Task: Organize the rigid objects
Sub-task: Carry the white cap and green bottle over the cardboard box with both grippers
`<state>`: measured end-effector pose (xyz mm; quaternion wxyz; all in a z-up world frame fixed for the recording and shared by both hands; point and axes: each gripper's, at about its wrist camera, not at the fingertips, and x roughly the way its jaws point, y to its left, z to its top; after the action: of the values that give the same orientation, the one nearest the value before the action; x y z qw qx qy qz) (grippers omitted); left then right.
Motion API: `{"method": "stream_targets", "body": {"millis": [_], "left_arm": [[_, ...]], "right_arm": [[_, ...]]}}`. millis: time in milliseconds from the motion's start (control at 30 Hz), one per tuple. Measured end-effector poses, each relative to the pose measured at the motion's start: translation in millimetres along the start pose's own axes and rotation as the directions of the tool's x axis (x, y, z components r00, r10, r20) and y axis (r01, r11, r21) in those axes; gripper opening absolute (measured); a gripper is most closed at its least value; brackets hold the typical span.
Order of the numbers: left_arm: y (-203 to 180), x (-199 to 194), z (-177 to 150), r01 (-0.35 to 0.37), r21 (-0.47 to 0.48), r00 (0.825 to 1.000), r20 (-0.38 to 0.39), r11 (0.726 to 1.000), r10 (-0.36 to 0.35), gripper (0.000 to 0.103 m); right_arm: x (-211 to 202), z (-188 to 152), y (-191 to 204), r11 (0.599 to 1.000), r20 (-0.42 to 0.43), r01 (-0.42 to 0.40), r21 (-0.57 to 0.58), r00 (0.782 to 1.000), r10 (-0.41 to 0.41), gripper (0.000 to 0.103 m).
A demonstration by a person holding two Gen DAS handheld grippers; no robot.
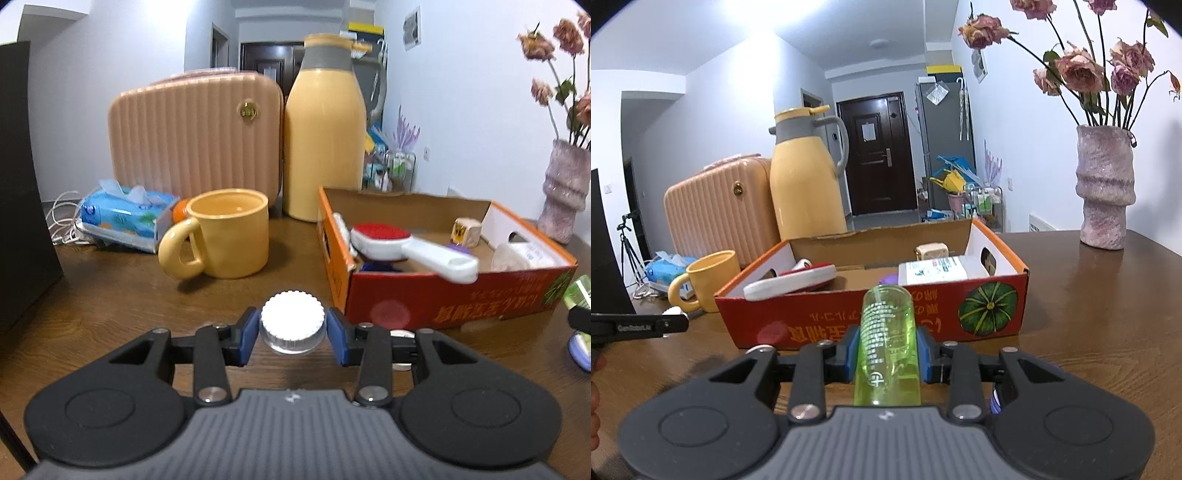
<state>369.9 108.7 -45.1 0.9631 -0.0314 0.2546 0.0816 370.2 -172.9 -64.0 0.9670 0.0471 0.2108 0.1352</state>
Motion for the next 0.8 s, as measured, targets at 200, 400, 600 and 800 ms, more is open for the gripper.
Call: {"method": "stream_targets", "body": {"millis": [200, 400, 600, 800], "left_arm": [[-11.3, -23.6, 0.9, 0.032, -0.017, 0.998, 0.047, 0.999, -0.032, 0.041], [-29.3, -46.1, 0.9, 0.077, -0.031, 0.993, 0.094, 0.997, -0.073, 0.041], [-54.5, -61.2, 0.8, 0.124, 0.004, 0.984, 0.125, 0.992, -0.124, 0.041], [-71.9, -60.6, 5.8, 0.149, 0.023, 0.980, 0.133, 0.989, -0.151, 0.041]], "right_arm": [[-3.9, 3.5, -2.4, 1.000, 0.023, -0.014, 0.019, 1.000, 0.014, 0.030], [-9.0, 7.1, -3.6, 0.999, 0.055, -0.019, 0.028, 0.998, 0.017, 0.030], [-11.6, 9.4, -4.0, 0.999, 0.084, -0.030, 0.039, 0.996, 0.026, 0.030], [-7.3, 14.5, -10.6, 0.994, 0.106, -0.051, 0.095, 0.993, 0.040, 0.030]]}}
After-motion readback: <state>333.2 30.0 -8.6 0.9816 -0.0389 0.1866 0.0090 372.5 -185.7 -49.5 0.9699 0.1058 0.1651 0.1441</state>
